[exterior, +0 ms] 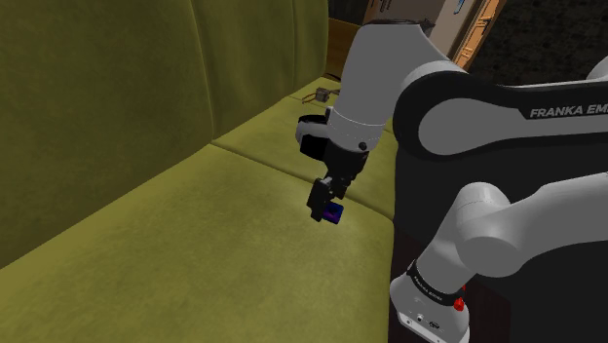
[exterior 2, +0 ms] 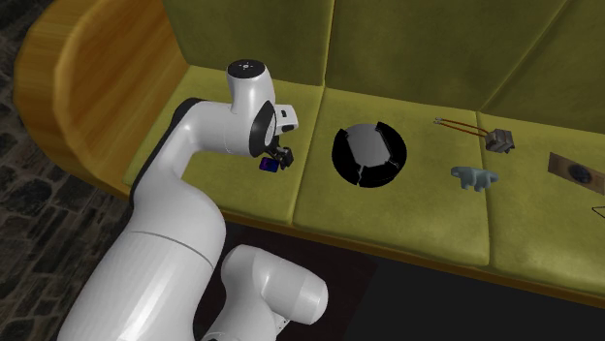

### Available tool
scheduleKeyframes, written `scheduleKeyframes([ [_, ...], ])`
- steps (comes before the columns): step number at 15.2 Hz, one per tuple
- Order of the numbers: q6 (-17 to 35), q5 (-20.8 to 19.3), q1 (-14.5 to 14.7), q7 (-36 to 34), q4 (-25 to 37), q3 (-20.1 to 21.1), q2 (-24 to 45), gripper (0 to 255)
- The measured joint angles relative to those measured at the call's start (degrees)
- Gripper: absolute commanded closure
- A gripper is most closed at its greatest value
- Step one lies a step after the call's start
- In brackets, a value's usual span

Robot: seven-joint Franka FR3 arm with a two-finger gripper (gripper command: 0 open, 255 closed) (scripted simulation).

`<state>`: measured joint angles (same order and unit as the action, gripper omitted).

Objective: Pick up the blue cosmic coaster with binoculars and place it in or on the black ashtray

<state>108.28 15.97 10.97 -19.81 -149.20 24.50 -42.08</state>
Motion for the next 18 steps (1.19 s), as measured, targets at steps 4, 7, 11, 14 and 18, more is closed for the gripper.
scheduleKeyframes([
  [4,0.0,0.1,0.0,0.0,0.1,0.0,0.0,255],
  [7,0.0,0.0,0.0,0.0,0.2,0.0,0.0,255],
  [11,0.1,0.1,0.0,0.0,0.1,0.0,-0.1,255],
  [14,-1.7,-0.4,-0.1,0.0,1.4,-0.5,-0.3,255],
  [18,-4.7,-1.0,-0.4,0.0,4.1,-1.3,-0.6,255],
])
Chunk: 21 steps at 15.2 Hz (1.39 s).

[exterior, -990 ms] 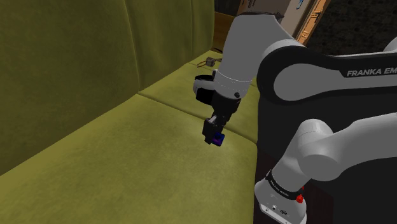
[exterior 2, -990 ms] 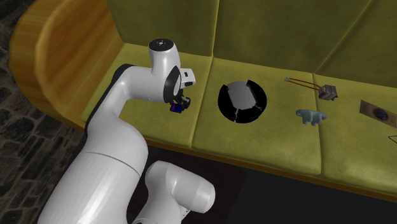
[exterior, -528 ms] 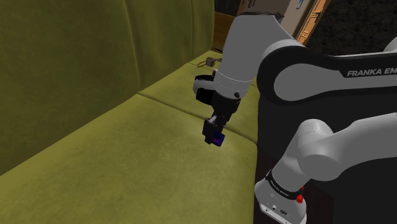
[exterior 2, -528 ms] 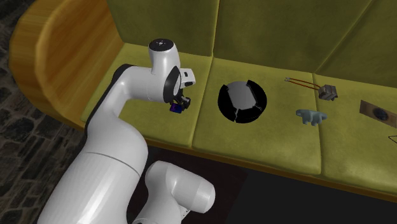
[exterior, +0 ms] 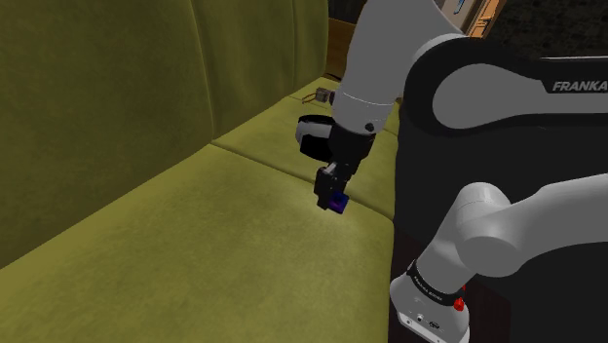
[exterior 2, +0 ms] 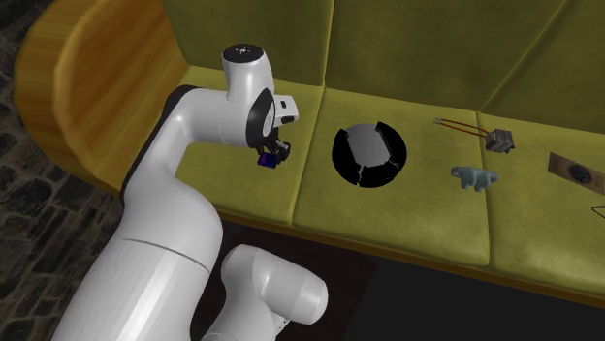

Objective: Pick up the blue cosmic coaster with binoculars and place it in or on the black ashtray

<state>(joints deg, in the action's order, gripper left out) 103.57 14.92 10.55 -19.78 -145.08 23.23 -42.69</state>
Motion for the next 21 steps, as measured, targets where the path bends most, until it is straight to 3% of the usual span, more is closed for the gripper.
scheduleKeyframes([
  [17,-12.5,-2.3,-1.0,-0.6,13.3,-2.5,0.8,255],
  [21,-12.4,-4.9,-2.8,3.3,14.5,-5.9,2.7,255],
])
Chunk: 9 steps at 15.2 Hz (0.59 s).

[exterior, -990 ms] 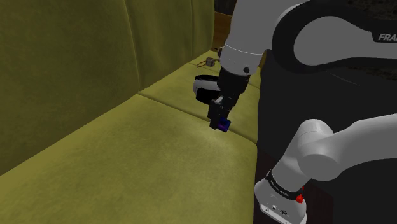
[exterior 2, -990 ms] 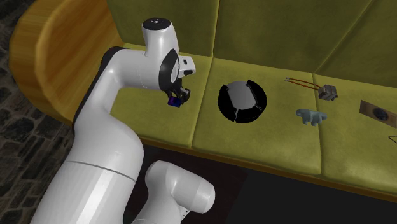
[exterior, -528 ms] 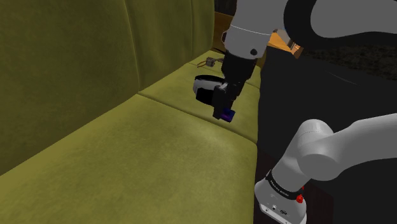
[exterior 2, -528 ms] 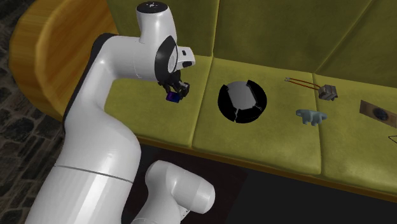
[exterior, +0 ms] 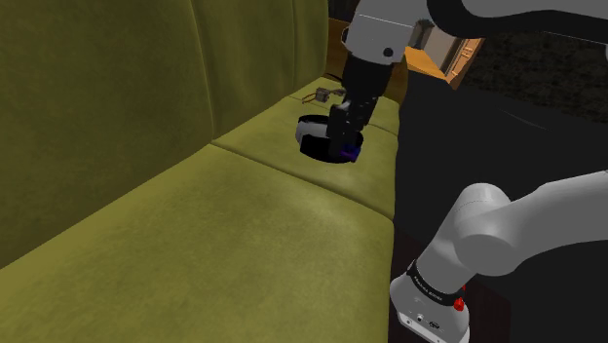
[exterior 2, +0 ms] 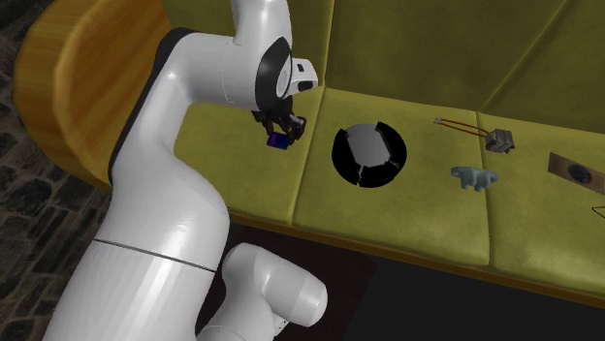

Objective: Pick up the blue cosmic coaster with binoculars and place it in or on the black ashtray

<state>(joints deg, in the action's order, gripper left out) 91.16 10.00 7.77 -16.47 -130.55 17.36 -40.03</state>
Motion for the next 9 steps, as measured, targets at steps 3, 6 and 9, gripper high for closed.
scheduleKeyframes([
  [3,1.1,-2.4,-1.6,3.9,0.3,-3.2,1.7,255],
  [6,1.8,-4.5,-3.2,7.3,2.2,-5.8,4.6,255],
  [9,2.5,-6.5,-4.8,10.9,3.8,-8.7,7.1,255],
])
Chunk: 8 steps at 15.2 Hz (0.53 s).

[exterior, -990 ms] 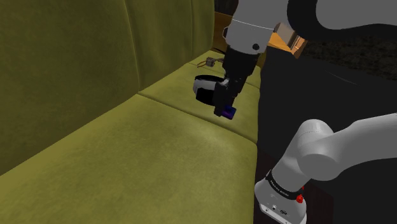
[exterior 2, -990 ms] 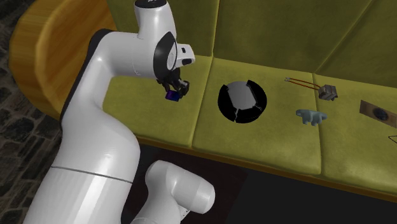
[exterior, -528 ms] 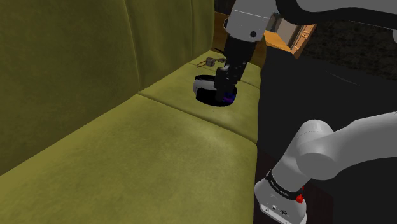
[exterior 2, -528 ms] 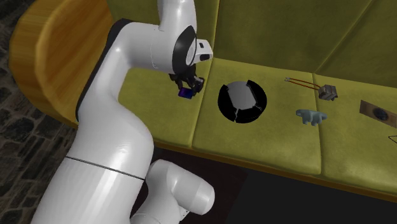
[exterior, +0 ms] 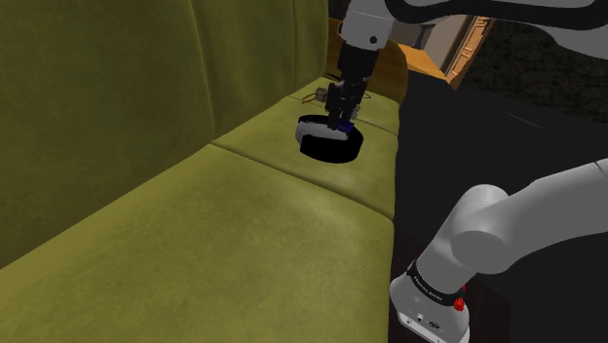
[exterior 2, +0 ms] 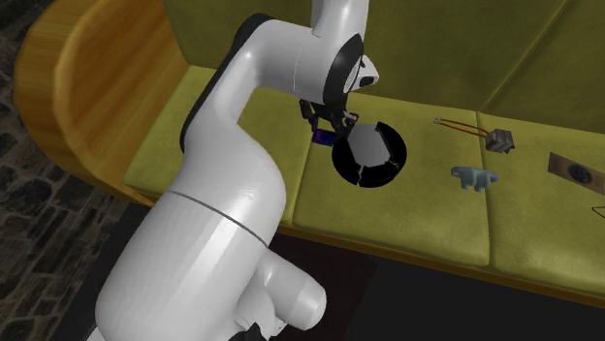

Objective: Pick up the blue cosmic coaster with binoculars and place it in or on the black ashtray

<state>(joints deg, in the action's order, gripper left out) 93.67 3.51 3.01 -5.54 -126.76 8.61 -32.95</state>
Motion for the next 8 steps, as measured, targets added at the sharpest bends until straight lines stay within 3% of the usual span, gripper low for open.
scheduleKeyframes([
  [8,2.1,-3.9,-3.7,8.8,7.7,-6.6,9.8,255],
])
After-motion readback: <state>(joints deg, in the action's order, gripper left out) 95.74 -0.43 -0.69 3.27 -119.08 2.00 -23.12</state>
